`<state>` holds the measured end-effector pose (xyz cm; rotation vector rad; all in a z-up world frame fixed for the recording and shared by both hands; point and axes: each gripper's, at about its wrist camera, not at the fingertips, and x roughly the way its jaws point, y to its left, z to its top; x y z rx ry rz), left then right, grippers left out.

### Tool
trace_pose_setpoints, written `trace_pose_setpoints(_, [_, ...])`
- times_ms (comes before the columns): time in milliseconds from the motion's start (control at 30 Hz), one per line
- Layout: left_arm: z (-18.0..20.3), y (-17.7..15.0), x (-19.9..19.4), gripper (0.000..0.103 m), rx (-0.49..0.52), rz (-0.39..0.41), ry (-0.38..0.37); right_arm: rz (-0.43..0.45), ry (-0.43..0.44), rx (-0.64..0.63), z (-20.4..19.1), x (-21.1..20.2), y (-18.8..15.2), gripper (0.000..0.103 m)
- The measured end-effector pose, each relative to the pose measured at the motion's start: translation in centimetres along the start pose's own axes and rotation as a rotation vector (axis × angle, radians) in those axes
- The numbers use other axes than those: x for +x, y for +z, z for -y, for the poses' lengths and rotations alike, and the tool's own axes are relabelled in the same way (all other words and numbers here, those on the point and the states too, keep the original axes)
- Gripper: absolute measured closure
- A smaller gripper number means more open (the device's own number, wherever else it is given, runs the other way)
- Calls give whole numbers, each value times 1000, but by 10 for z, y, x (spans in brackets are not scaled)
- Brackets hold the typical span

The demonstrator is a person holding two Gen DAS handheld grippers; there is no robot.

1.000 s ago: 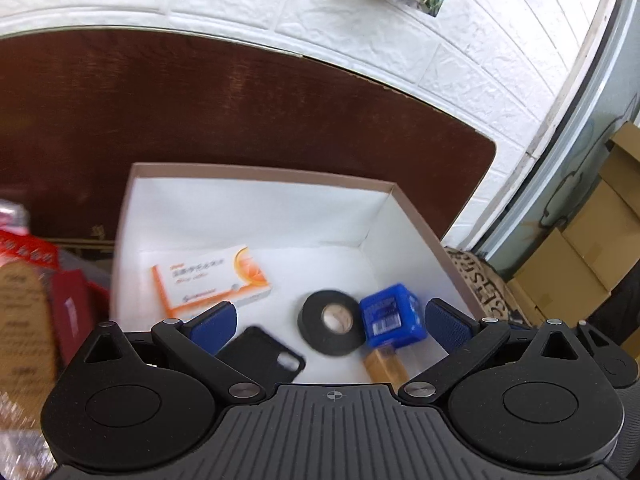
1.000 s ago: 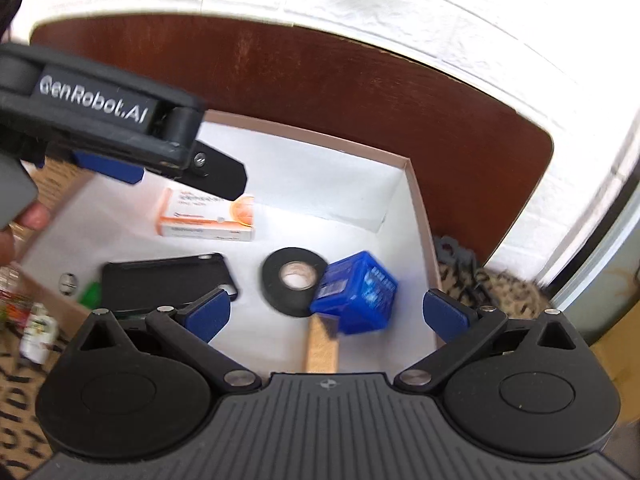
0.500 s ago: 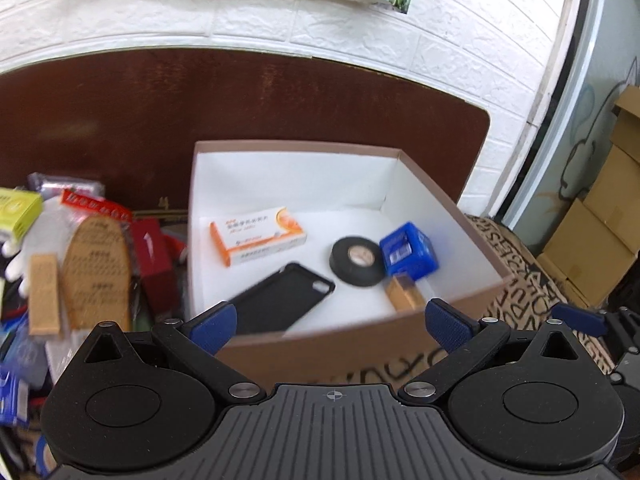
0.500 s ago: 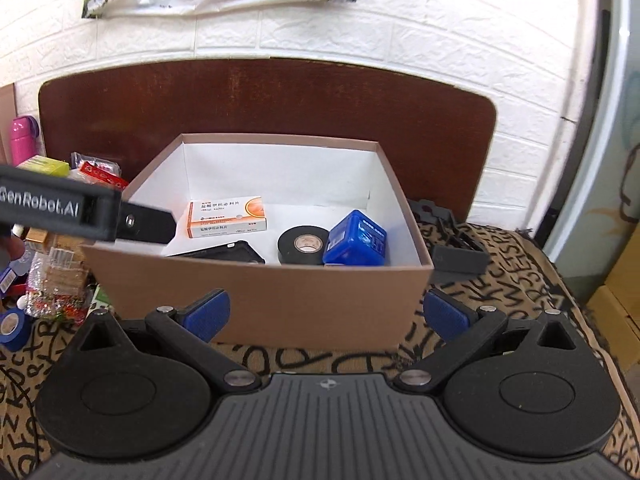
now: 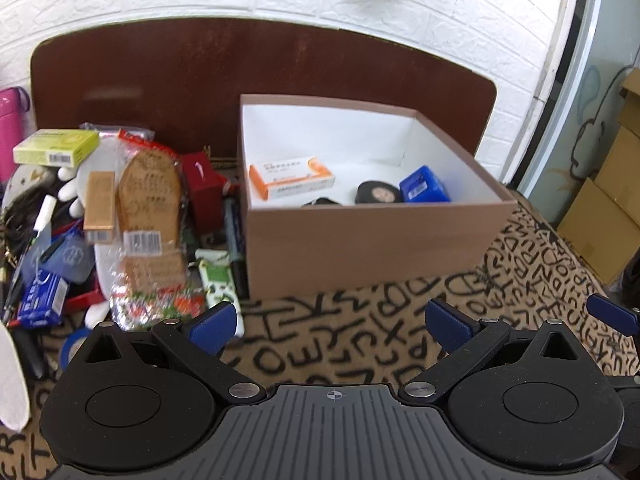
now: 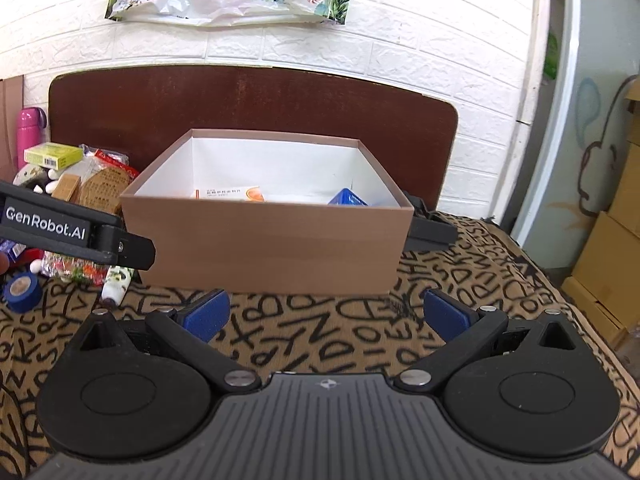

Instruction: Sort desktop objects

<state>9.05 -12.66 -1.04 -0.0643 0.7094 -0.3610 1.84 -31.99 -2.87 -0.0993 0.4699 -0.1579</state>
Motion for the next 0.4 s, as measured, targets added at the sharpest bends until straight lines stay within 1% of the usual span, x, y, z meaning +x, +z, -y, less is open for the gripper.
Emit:
trace_pose_setpoints(133, [-1, -8, -5, 0, 14, -3, -4, -8, -12, 1, -9, -4, -10, 1])
trace_pose_setpoints(200, [-1, -10, -7, 0, 18, -8, -19, -10, -17, 5, -12, -6, -13, 1])
trace_pose_setpoints(267, [-1, -12, -9, 0, 24, -2, -40, -13, -18, 12, -13, -6, -15, 1])
trace_pose_setpoints(333, [0, -13, -13, 0, 24, 15, -50, -13, -20, 19, -14, -7, -15, 1])
trace_pose_setpoints(400, [1, -13, -15, 0, 32, 15, -55, -11, -24, 22, -14, -8, -15, 1])
